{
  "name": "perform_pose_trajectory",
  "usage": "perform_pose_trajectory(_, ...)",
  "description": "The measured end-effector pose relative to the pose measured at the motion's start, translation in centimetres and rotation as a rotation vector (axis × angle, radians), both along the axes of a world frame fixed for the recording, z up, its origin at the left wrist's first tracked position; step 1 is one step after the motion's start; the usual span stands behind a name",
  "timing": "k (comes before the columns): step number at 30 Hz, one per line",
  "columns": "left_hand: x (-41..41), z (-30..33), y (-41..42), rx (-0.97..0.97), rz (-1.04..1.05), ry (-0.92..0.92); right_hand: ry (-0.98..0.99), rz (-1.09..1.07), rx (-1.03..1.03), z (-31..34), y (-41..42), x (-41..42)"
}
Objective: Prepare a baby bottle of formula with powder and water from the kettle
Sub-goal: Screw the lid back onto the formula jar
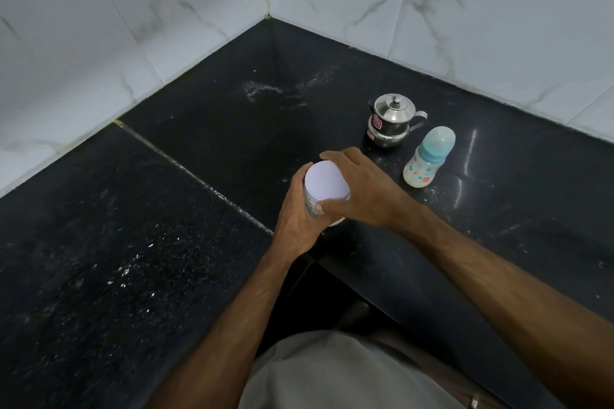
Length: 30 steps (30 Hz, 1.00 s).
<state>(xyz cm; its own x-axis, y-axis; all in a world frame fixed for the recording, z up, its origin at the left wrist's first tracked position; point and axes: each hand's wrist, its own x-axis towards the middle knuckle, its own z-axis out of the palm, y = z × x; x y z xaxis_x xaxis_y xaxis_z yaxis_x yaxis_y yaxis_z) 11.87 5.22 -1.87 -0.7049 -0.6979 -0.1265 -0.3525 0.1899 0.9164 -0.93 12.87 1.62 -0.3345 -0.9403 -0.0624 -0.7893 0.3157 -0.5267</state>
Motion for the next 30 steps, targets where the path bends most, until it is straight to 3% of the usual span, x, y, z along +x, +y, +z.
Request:
perform_pose_trajectory(7, 0.1, -0.2, 0.2, 0.004, 0.008, -0.002, -0.167, 0.191, 0.084, 0.7, -0.2, -1.4)
perform_pose_trajectory(13, 0.1, -0.5, -0.1, -0.007, -0.001, 0.003, 0.05, 0.07, 0.031, 0.6, -0.2, -0.3)
perform_pose_trajectory(18, 0.1, -0.8, 0.0, -0.012, 0.009, 0.018, -0.107, 0.209, 0.122, 1.1, -0.4, -1.4)
perform_pose_trajectory(23, -0.1, -0.9, -0.1, -0.007, 0.01, 0.028, 0.124, 0.091, 0.028, 0.6, -0.7, 0.1)
perform_pose_trajectory(30, 0.3, -1.3, -0.2, -0.044, 0.006, 0.055, -0.064, 0.228, 0.081, 0.2, -0.9, -1.4)
